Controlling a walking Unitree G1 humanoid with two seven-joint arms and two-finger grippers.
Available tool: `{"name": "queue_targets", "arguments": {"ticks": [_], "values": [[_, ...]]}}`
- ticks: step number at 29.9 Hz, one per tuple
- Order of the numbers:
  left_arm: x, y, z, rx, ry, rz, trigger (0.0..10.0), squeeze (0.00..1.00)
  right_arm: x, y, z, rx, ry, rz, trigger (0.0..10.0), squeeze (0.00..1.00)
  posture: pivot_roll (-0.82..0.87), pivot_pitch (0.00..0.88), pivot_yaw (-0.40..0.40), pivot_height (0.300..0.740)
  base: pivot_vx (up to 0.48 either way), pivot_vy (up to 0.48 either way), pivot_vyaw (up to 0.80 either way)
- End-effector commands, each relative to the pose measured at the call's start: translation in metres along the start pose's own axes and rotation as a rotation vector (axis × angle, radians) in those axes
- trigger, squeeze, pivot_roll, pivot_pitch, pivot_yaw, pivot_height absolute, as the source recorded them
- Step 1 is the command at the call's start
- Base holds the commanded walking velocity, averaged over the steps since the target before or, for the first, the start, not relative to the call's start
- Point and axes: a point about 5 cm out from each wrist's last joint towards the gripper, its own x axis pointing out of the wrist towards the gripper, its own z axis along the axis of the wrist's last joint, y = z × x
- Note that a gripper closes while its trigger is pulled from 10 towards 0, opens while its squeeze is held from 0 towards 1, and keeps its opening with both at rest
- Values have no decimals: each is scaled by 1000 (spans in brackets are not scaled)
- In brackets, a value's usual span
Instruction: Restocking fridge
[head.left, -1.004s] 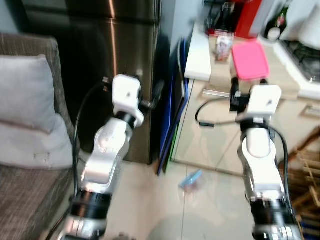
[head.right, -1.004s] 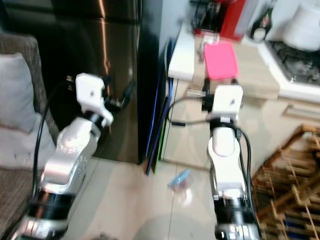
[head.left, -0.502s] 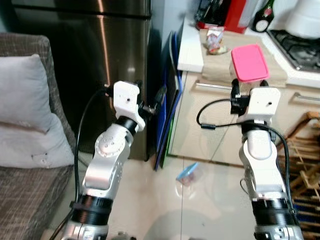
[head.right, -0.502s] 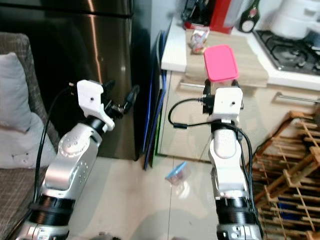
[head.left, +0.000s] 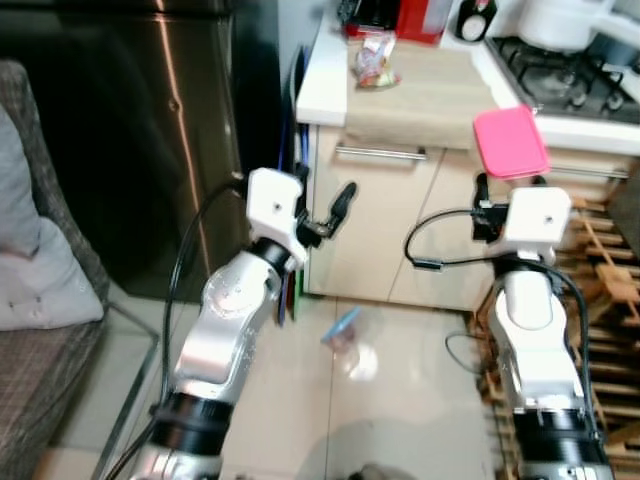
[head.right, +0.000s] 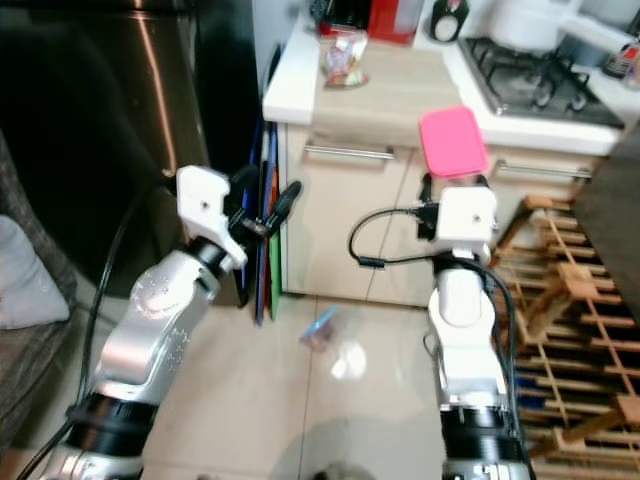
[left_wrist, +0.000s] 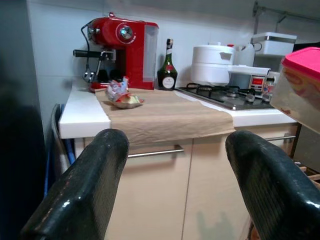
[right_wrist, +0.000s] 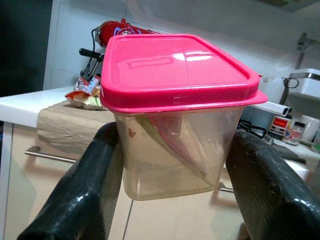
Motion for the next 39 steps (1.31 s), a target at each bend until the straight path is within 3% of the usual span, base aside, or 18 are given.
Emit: {"name": "queue_targets", "arguments": {"ticks": [1, 16, 26, 39], "values": [[2, -8, 2, 3, -7, -31, 10000, 0, 1, -7, 1, 5, 0, -23, 0, 0, -112, 15, -3, 740, 0, -480, 0], [4, -15, 6, -11, -31, -62, 10000, 0, 0, -9, -1, -8, 6, -3, 0, 0, -128, 12, -14, 740, 0, -480, 0], [4, -10, 5, -20, -18, -32, 10000, 0, -3, -9, -4, 0, 17, -12, 0, 0, -124, 17, -16, 740, 0, 0, 0], [4, -12, 4, -8, -13, -43, 10000, 0, -4, -9, -6, -4, 27, -7, 0, 0, -125, 22, -18, 740, -311, 0, 0]]}}
